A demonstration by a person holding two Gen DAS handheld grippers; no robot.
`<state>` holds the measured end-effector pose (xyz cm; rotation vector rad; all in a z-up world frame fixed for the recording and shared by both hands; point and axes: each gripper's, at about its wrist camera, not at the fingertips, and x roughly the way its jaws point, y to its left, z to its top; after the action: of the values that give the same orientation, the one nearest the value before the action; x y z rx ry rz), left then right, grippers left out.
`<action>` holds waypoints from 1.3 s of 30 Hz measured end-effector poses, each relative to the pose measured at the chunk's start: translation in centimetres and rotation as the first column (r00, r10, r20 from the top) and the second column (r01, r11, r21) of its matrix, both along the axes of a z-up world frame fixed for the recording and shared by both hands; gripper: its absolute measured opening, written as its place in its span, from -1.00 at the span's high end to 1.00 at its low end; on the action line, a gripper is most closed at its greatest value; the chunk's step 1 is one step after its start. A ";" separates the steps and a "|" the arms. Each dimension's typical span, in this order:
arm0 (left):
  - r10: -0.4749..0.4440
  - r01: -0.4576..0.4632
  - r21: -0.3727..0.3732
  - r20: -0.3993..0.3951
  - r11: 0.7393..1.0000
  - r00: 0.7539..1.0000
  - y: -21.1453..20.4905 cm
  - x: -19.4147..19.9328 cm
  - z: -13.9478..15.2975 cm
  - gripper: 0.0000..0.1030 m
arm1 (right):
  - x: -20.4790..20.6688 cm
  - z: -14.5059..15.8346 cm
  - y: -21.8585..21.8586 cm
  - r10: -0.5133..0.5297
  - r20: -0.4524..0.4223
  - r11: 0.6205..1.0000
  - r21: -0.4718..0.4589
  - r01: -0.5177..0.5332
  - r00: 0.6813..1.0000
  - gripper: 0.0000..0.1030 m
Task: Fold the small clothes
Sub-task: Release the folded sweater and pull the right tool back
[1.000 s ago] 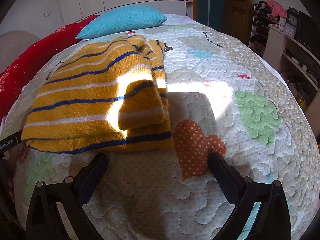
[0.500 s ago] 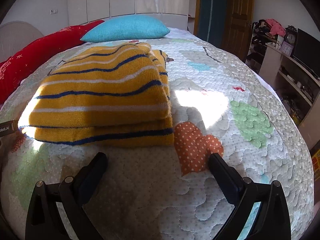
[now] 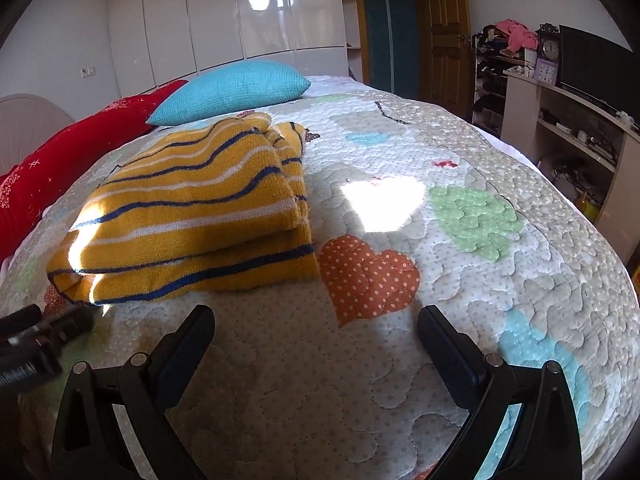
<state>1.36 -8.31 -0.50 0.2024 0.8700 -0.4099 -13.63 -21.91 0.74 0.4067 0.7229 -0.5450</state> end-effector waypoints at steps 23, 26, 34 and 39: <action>0.025 -0.021 -0.065 0.055 0.998 0.998 1.0 -0.9 0.0 -1.00 | 1.7 -0.4 1.8 -0.029 -0.120 0.992 -0.125 0.014 0.992 -1.00; 0.022 -0.018 -0.073 0.053 0.997 0.998 1.1 -0.9 0.0 -1.00 | 1.8 -0.4 1.9 -0.033 -0.128 0.991 -0.132 0.016 0.991 -1.00; 0.017 -0.014 -0.085 0.038 0.996 0.999 1.2 -0.8 0.0 -1.00 | 2.1 -0.5 1.9 -0.040 -0.142 0.991 -0.131 0.022 0.989 -1.00; 0.015 -0.011 -0.088 0.038 0.996 0.999 1.3 -0.8 0.0 -1.00 | 2.0 -0.5 1.9 -0.041 -0.141 0.991 -0.134 0.022 0.989 -0.99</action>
<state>0.54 -7.00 -0.49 0.1235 0.8132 -0.4297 -11.64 -20.00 0.21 0.2581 0.8148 -0.6535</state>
